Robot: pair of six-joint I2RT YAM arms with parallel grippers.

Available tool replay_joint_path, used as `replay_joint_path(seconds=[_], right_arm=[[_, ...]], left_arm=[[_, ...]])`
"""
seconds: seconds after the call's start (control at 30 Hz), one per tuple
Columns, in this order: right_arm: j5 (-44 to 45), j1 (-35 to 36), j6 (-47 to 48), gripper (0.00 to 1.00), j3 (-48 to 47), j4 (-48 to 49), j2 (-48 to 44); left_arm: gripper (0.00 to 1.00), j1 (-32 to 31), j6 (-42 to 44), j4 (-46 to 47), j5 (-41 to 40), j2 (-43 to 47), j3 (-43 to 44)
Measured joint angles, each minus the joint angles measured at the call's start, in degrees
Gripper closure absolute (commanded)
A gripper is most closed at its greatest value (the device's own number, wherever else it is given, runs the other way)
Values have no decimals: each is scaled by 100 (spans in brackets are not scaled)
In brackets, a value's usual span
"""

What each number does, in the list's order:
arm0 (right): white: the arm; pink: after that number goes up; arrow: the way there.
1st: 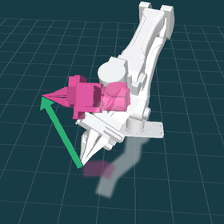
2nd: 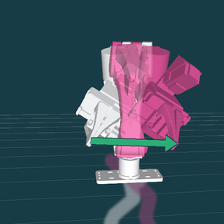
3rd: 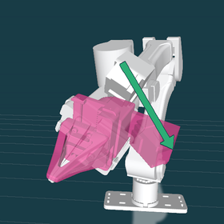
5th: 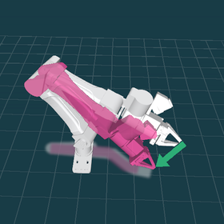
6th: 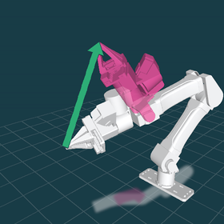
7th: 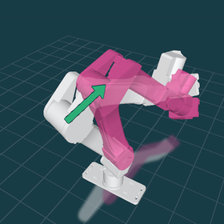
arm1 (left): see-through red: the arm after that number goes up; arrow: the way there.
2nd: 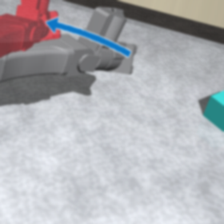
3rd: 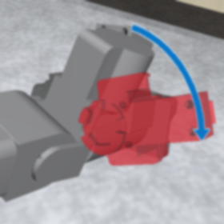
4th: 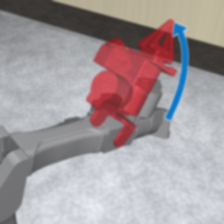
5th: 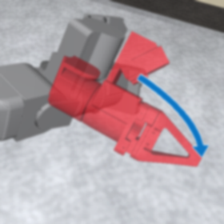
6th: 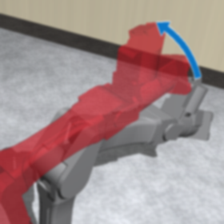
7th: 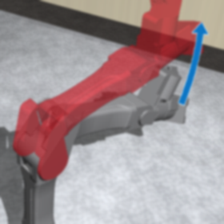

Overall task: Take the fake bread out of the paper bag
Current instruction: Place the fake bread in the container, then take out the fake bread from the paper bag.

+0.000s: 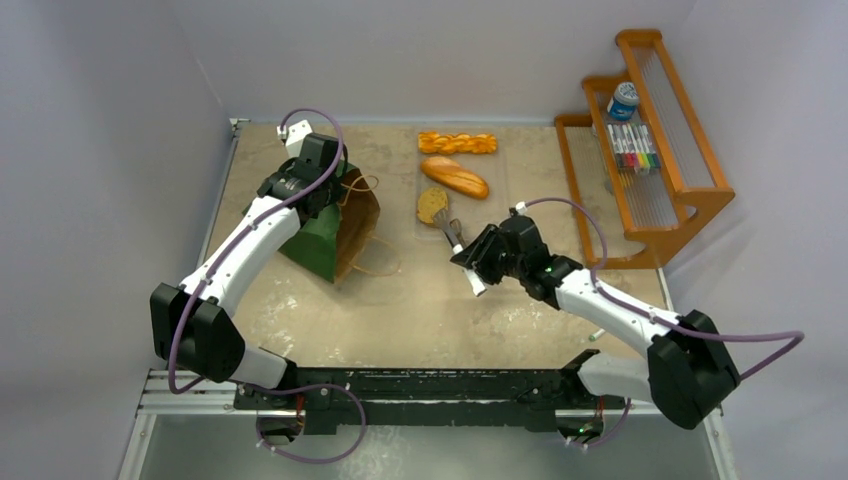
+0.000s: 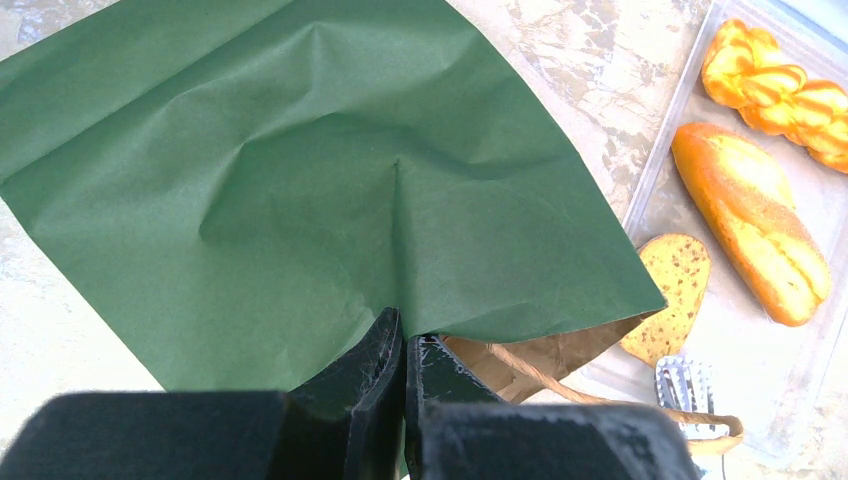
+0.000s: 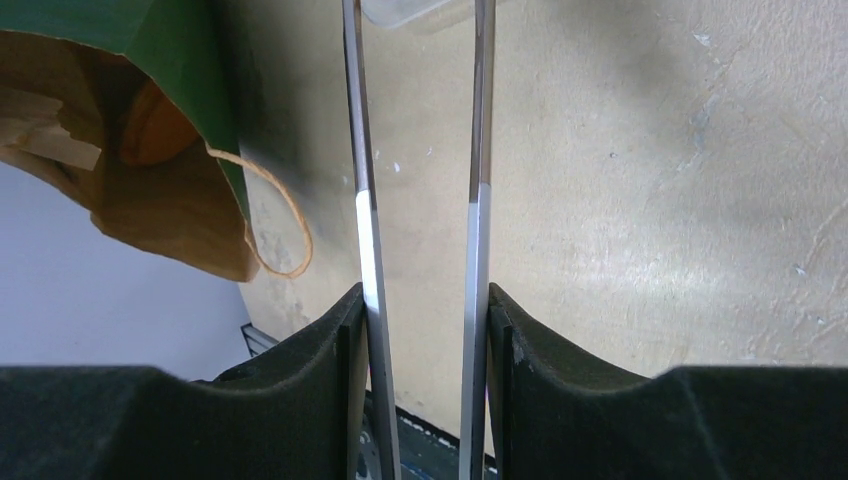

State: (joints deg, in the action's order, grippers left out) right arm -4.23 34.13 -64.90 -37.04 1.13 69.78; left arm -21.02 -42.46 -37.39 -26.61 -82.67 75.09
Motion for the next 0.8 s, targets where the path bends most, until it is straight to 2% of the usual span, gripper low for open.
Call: replay_joint_path(seconds=[0.13, 0.23, 0.37, 0.43, 0.8], right_arm=[[22, 0, -2, 58, 0, -168, -251], [83, -2, -2, 64, 0, -236, -402], [214, -94, 4, 86, 0, -258, -470], [258, -221, 17, 93, 0, -262, -426], [323, -721, 201, 100, -232, 129, 785]], left_arm=[[100, 0, 0, -2, 0, 0, 0], [100, 0, 0, -2, 0, 0, 0], [100, 0, 0, -4, -2, 0, 2], [100, 0, 2, -7, -2, 0, 2], [100, 0, 7, -96, 4, 0, 219]])
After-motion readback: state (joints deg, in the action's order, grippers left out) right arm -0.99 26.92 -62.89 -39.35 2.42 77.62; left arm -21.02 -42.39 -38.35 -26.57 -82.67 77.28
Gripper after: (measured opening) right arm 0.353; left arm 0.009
